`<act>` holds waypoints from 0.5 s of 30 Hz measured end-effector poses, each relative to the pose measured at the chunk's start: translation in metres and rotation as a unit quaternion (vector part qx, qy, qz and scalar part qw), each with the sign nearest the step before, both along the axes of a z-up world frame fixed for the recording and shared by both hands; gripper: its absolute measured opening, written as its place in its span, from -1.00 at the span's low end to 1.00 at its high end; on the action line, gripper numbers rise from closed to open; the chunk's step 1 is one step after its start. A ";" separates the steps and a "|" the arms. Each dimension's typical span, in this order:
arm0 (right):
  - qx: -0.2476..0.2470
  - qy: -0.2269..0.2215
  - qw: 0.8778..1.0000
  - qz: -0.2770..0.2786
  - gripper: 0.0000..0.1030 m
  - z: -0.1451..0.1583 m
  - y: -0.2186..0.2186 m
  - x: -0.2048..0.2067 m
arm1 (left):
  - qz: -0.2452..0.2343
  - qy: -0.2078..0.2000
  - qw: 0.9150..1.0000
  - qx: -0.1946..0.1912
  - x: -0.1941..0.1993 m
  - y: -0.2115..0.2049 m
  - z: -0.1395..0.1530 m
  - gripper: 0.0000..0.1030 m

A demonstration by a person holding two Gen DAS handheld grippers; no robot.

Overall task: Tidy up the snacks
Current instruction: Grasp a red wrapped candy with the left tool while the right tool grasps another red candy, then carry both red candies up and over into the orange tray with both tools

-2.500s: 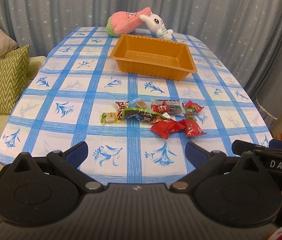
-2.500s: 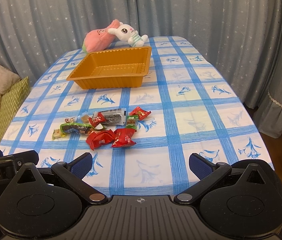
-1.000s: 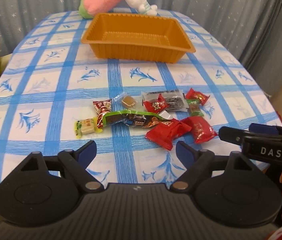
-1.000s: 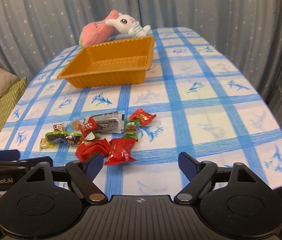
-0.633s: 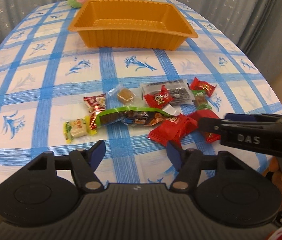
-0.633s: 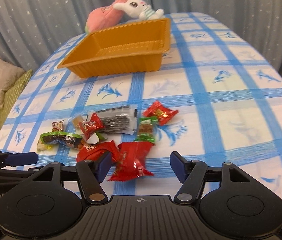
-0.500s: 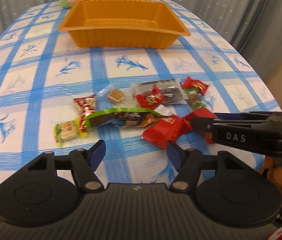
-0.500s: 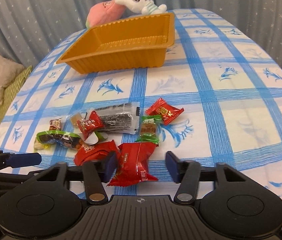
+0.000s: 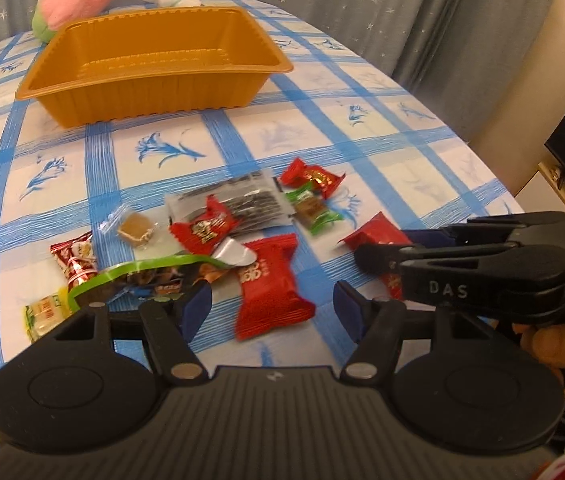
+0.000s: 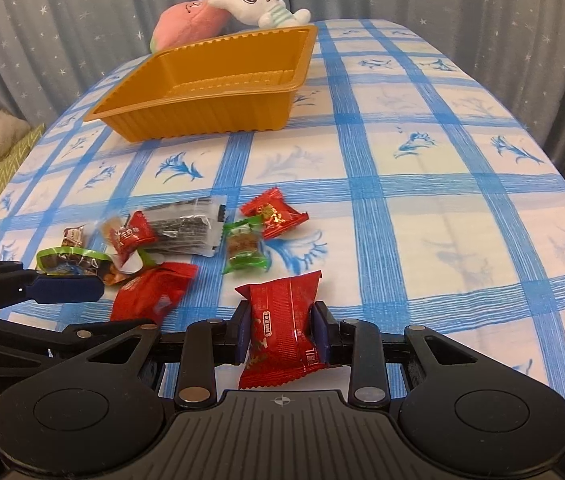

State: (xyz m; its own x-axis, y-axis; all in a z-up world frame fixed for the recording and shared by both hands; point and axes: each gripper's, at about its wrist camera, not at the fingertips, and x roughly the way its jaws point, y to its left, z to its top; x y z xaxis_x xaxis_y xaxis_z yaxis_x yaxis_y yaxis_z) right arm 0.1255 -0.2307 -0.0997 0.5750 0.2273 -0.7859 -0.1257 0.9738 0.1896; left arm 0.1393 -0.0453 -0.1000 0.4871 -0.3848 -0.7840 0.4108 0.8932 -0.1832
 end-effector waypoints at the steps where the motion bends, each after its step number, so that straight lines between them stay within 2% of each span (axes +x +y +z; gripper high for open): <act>1: 0.001 0.000 1.000 -0.001 -0.36 0.000 -0.001 0.000 | 0.004 0.001 1.000 0.001 0.001 -0.001 -0.001 0.23; 3: 0.002 -0.001 1.000 -0.003 -0.36 0.000 -0.001 0.000 | 0.014 0.001 1.000 0.002 0.003 -0.003 -0.002 0.19; 8: 0.001 -0.006 1.000 0.000 -0.37 0.000 -0.002 0.000 | 0.036 0.004 0.999 0.003 0.006 -0.009 -0.007 -0.34; 10: 0.001 -0.008 1.000 0.000 -0.37 0.000 -0.002 0.000 | 0.046 -0.001 0.999 0.012 0.006 -0.011 -0.009 -0.43; 15: 0.004 -0.010 1.000 0.000 -0.38 0.000 -0.003 -0.001 | 0.058 -0.008 0.998 0.023 -0.001 -0.012 -0.007 -0.49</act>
